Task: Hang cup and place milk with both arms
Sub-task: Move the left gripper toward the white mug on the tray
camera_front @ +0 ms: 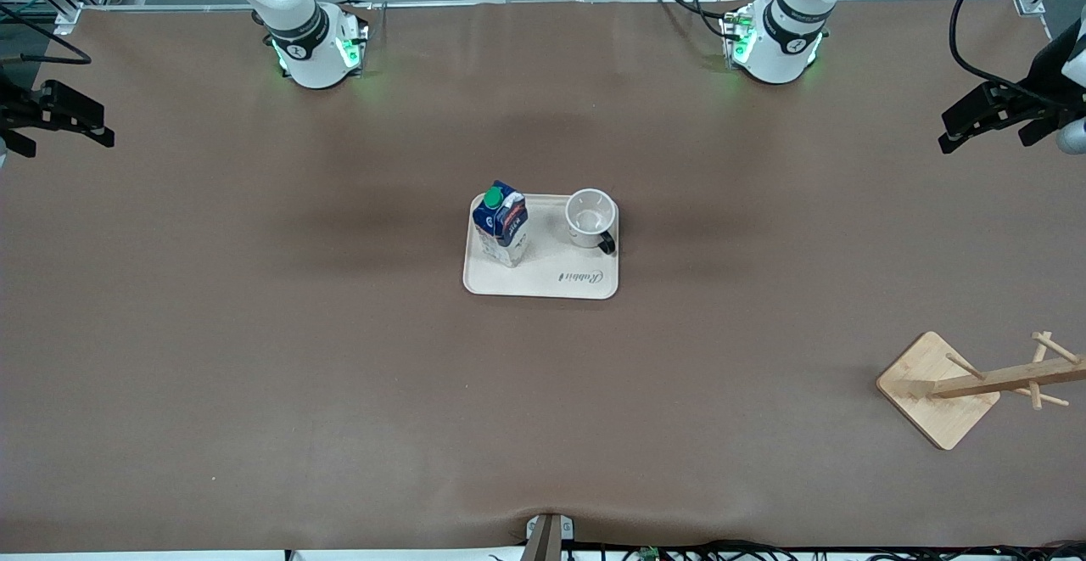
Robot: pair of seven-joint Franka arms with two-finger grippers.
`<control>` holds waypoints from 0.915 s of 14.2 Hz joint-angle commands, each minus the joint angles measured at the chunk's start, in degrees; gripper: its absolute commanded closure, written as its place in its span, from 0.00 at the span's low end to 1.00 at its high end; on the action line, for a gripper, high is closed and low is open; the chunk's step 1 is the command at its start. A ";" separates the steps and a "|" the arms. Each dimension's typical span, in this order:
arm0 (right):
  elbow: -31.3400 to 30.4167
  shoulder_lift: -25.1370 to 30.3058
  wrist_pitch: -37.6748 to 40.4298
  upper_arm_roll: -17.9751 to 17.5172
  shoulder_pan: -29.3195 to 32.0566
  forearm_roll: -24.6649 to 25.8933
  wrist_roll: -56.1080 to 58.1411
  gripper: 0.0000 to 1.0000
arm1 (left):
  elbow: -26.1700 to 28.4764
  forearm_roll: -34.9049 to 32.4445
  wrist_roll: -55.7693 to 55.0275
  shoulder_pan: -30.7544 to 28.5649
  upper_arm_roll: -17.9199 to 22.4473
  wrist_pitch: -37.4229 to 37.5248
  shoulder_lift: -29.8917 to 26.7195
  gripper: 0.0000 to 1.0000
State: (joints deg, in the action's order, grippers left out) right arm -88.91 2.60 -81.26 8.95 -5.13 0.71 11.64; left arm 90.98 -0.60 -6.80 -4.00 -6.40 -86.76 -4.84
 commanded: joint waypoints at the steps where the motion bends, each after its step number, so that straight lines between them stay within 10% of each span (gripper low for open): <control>1: 0.93 -0.41 0.75 -0.25 0.74 -1.06 0.40 0.00 | -0.72 -0.72 0.82 -0.13 -0.10 1.24 -0.17 0.00; 13: 1.20 -1.37 0.58 -0.16 0.91 -2.99 0.57 0.00 | 2.35 2.62 -8.49 0.39 -4.13 2.57 2.91 0.00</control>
State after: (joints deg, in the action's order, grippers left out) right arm -88.92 2.16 -81.26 9.01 -5.10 -1.23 11.64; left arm 91.93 1.05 -12.68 -3.66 -8.46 -84.28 -1.97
